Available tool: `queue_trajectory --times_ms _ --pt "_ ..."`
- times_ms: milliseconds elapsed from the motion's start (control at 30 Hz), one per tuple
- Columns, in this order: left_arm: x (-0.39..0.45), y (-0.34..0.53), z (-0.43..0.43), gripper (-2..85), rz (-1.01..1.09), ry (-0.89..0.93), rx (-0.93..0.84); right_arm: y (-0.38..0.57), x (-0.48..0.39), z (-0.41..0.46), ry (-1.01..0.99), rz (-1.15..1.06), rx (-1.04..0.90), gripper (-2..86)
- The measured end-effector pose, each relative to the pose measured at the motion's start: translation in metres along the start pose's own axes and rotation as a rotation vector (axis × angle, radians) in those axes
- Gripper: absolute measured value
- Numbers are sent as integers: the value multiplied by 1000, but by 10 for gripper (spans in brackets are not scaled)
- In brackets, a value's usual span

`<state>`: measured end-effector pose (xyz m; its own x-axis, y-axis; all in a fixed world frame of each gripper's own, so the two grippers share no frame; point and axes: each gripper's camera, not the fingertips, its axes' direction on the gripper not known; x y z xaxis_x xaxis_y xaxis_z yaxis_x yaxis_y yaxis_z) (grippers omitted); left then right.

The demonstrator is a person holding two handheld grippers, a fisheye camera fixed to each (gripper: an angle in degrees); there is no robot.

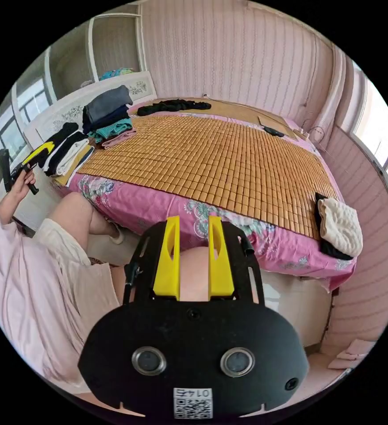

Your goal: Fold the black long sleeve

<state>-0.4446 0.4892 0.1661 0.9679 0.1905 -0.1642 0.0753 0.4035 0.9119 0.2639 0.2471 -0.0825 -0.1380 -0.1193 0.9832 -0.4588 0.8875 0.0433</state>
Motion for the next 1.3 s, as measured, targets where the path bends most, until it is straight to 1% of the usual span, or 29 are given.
queue_trajectory --times_ms 33,67,100,133,167,200,233,300,367,433,500,600,667,800,833,867,900,933,967,1033,1100,1167,1233,1267,1300 --pt "-29 5 -19 99 -33 -52 6 -9 -13 10 9 -47 -4 99" --pt "-45 8 -28 98 -63 -65 15 -27 -40 36 21 -147 -41 104" --pt "-78 17 -47 98 -142 -74 40 -45 -70 63 -11 -253 -98 115" --pt "-112 28 -65 97 -238 -76 63 -54 -85 75 -42 -304 -123 124" --pt "-127 34 -72 96 -286 -82 72 -71 -119 95 -110 -409 -169 133" --pt "-158 47 -86 96 -382 -105 84 -85 -155 111 -161 -519 -201 136" --pt "-185 60 -97 95 -463 -130 83 -91 -173 117 -178 -578 -203 136" --pt "-221 73 -110 94 -543 -169 56 -109 -246 139 -194 -807 -177 136" --pt "-249 80 -119 93 -609 -227 43 -122 -299 151 -212 -937 -153 137" --pt "-279 78 -125 90 -691 -278 63 -137 -348 157 -311 -998 -103 137" --pt "-299 68 -127 89 -745 -287 100 -155 -411 166 -444 -1057 -56 137" --pt "-332 37 -126 88 -768 -303 119 -167 -483 185 -515 -1109 -38 138" --pt "-355 15 -128 88 -762 -328 128 -172 -516 201 -534 -1113 -36 139" --pt "-416 -29 -137 88 -777 -314 275 -172 -572 250 -471 -1140 -27 139" --pt "-433 -44 -136 89 -773 -317 304 -170 -579 261 -448 -1155 -37 138" --pt "-442 -53 -133 90 -774 -326 308 -165 -588 289 -369 -1167 -81 137" --pt "-458 -70 -124 103 -779 -338 305 -159 -591 322 -318 -1176 -173 135" --pt "-473 -87 -108 117 -778 -344 264 -157 -589 333 -321 -1169 -198 134" --pt "-480 -97 -97 124 -780 -341 228 -157 -577 340 -354 -1124 -179 118" --pt "-502 -128 -48 136 -790 -361 31 -159 -558 342 -409 -1086 -178 81" --pt "-507 -147 -25 122 -800 -323 -56 -163 -530 343 -438 -1090 -195 27" --pt "-499 -165 -28 79 -793 -305 -29 -170 -505 338 -458 -1076 -184 18" --pt "-482 -196 -39 24 -787 -193 13 -179 -478 328 -503 -1054 -162 13" --pt "-473 -207 -44 19 -766 -193 40 -185 -458 318 -535 -1032 -135 12" --pt "-450 -235 -56 11 -701 -197 91 -189 -435 305 -571 -999 -95 11"
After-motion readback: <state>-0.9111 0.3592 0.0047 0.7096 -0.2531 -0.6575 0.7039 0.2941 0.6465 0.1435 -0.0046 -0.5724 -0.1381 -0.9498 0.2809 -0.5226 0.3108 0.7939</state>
